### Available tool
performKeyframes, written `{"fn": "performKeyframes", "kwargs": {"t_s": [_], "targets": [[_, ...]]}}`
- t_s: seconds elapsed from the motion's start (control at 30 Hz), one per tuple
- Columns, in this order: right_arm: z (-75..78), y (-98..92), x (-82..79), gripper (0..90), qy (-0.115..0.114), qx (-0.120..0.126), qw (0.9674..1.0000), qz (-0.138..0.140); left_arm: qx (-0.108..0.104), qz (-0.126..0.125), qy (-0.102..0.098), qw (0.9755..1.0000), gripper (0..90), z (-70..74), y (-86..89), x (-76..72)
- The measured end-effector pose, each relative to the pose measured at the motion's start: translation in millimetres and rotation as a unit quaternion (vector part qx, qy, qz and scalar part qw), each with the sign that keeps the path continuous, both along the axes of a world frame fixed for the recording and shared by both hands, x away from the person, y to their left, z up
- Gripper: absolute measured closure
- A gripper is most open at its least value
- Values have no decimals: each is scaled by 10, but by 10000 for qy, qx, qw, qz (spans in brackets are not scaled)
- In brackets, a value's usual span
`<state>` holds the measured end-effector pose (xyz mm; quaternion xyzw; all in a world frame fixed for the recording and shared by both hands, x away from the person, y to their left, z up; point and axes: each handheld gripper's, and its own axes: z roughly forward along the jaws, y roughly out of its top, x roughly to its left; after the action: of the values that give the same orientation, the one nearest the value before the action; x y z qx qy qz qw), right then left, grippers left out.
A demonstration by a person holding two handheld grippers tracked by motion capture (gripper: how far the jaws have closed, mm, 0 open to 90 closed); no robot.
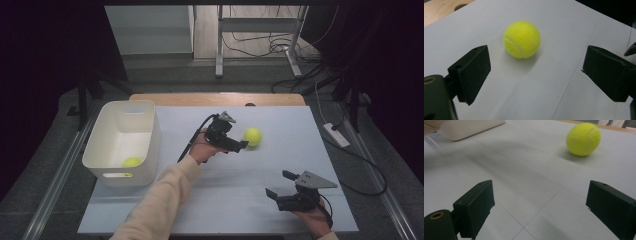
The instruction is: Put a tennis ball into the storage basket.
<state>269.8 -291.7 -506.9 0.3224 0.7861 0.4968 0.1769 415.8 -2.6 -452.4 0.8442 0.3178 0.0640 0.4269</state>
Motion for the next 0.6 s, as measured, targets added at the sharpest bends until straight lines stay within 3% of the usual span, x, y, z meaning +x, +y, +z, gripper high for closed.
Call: {"fn": "performKeyframes", "kwargs": {"t_s": [0.6], "targets": [[0,2,-1,78,-14,-22,10000,10,126,12,9,9999,90,-53,-141,100]]}}
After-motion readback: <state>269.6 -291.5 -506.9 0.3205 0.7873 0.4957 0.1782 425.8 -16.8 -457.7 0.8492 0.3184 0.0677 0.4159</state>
